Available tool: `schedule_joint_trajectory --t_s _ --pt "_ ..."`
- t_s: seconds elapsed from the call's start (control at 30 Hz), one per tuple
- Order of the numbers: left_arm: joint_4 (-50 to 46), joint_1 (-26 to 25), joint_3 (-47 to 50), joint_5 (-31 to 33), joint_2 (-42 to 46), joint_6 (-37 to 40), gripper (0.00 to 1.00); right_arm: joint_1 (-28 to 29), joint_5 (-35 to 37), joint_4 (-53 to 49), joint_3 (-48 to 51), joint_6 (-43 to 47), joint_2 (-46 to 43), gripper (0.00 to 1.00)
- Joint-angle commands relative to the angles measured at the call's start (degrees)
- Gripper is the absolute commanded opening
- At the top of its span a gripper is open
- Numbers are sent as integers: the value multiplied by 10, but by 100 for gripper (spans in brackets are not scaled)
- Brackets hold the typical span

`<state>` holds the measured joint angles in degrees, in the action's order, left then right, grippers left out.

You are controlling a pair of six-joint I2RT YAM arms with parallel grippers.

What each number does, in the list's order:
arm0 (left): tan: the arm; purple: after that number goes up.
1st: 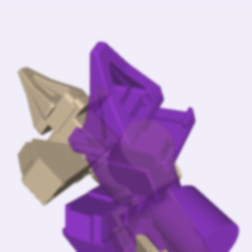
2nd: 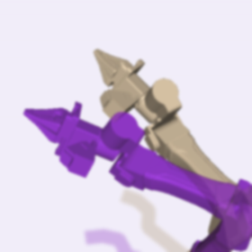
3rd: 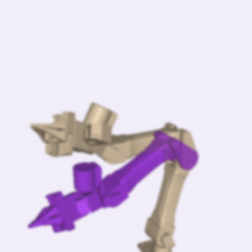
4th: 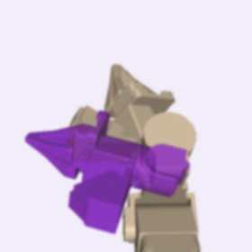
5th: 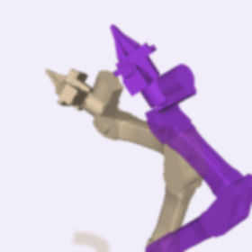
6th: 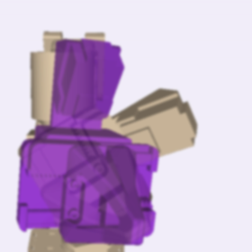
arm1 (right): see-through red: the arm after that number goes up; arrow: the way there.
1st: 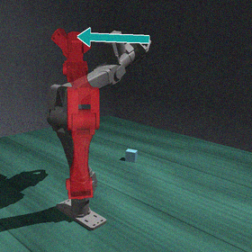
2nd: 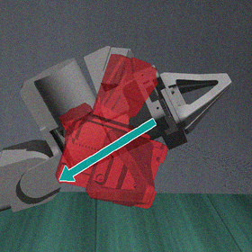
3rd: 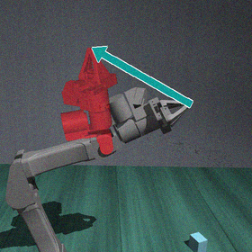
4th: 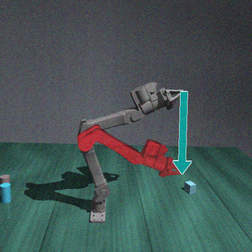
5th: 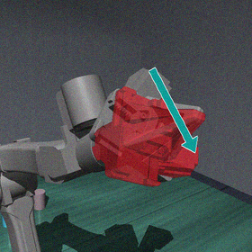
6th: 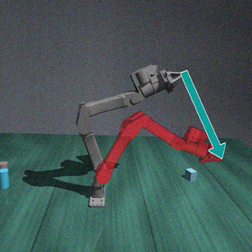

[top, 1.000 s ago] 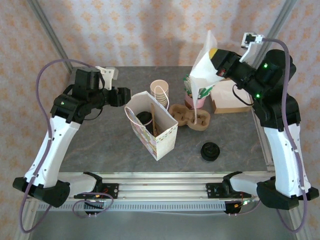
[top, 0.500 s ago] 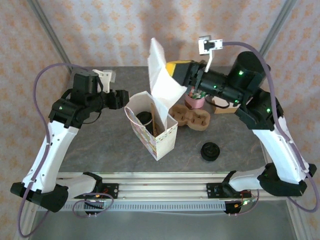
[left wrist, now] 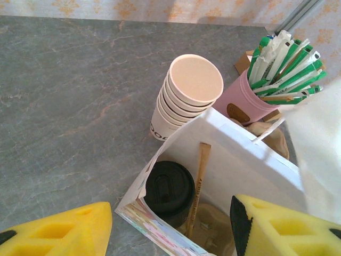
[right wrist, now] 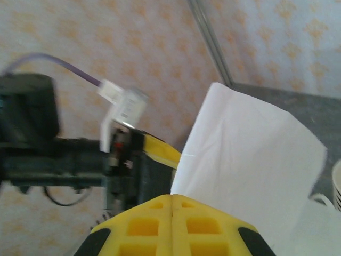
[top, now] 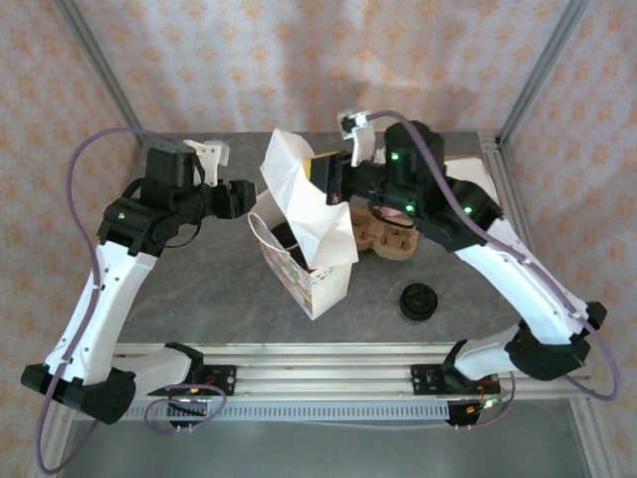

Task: Pack the takeout coffee

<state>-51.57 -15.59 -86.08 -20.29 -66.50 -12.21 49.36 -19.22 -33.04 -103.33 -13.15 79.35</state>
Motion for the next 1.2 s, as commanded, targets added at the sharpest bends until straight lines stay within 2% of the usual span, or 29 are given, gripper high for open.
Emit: schedule_joint_trajectory --t_s 0.0,0.2,0.3,0.5,0.8,0.97,1.17 --pt "14 5 4 13 6 -8 62 1 35 5 21 16 13 0" --pt "13 5 6 19 8 -5 62 3 -4 -29 21 29 65 0" --pt "14 5 5 23 8 -4 62 13 2 -74 6 54 95 0" --pt "12 5 0 29 6 0 62 55 68 -183 -29 119 152 0" --pt "13 6 3 28 6 -4 62 56 143 -186 11 114 151 0" --pt "8 6 1 33 6 0 62 55 157 -191 29 119 152 0" --pt "1 6 -4 41 8 5 62 60 194 -237 17 129 182 0"
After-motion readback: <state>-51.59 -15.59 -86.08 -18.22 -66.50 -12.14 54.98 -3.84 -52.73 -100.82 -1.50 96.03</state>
